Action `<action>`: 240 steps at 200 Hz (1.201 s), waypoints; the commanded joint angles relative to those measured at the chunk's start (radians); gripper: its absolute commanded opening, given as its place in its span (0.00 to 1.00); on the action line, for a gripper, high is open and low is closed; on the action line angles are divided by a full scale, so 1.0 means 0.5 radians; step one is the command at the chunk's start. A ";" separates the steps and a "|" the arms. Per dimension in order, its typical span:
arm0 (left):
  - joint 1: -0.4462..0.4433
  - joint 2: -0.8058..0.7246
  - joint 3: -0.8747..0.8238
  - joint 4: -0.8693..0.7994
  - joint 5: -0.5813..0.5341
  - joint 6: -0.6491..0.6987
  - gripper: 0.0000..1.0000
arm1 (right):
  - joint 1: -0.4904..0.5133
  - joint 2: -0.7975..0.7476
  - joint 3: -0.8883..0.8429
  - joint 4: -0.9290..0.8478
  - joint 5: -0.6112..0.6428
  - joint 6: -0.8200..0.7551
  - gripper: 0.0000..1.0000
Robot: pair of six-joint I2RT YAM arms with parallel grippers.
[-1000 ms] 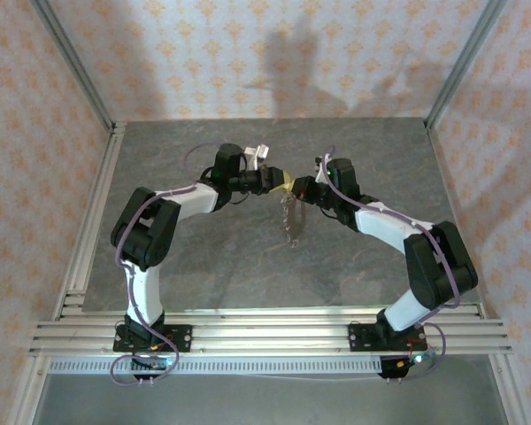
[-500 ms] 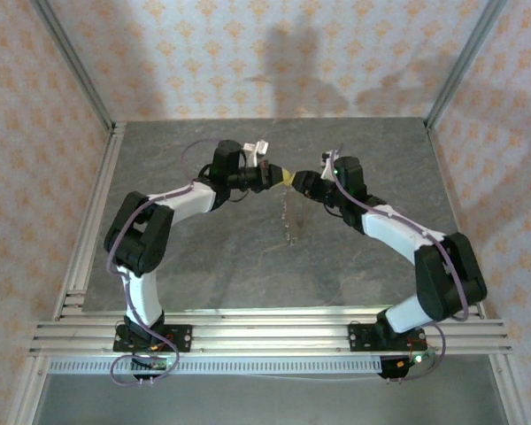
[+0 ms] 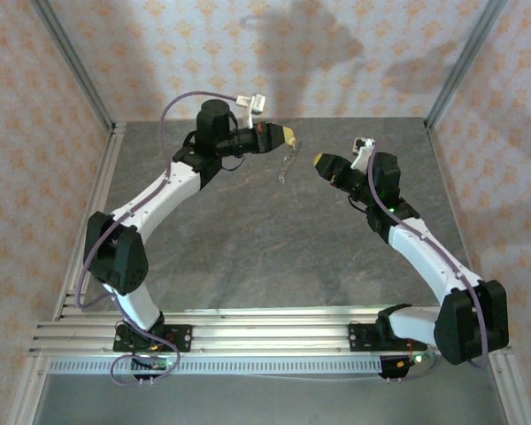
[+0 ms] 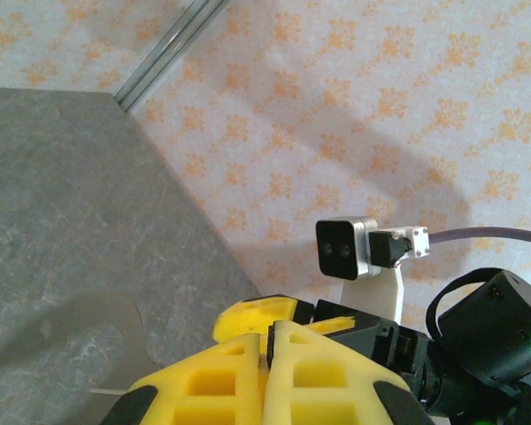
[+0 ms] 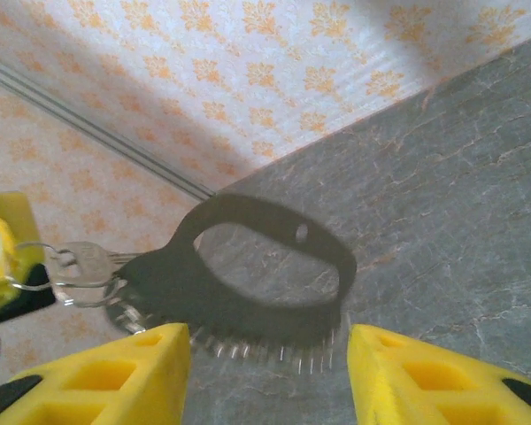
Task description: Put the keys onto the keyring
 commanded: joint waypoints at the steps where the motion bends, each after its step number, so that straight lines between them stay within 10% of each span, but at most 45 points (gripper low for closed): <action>1: -0.011 -0.046 0.203 -0.280 0.064 0.198 0.00 | -0.025 -0.044 0.118 -0.071 -0.011 -0.102 0.51; 240: -0.181 -0.054 0.701 -0.696 0.032 0.498 0.00 | 0.127 -0.044 0.528 -0.063 -0.451 -0.209 0.57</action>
